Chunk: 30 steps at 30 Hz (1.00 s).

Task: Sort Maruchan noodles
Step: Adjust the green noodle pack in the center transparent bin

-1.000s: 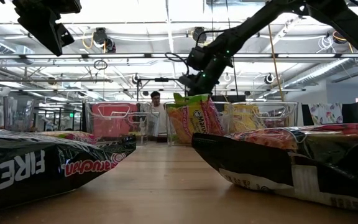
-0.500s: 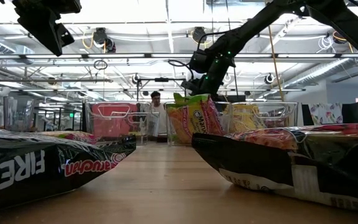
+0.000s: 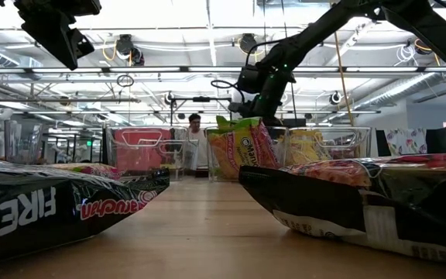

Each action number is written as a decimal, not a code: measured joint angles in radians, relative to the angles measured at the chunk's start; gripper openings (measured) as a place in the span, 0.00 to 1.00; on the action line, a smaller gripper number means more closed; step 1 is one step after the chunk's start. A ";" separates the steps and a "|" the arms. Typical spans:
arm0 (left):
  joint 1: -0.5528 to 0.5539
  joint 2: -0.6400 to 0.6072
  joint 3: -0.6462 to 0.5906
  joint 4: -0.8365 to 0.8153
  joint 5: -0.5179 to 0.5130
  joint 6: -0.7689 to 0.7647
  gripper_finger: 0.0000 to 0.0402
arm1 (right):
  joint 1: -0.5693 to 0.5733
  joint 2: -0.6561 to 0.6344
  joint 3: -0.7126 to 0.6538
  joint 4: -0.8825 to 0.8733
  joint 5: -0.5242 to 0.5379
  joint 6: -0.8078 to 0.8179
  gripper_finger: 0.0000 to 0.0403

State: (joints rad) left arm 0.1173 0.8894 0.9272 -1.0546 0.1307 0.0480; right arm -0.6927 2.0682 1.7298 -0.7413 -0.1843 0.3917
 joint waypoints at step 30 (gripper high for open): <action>0.000 0.000 0.000 0.000 0.000 0.000 0.06 | 0.008 0.000 0.000 -0.126 0.027 -0.063 0.32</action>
State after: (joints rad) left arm 0.1173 0.8894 0.9272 -1.0550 0.1307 0.0483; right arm -0.6849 2.0686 1.7298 -0.8677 -0.1574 0.3283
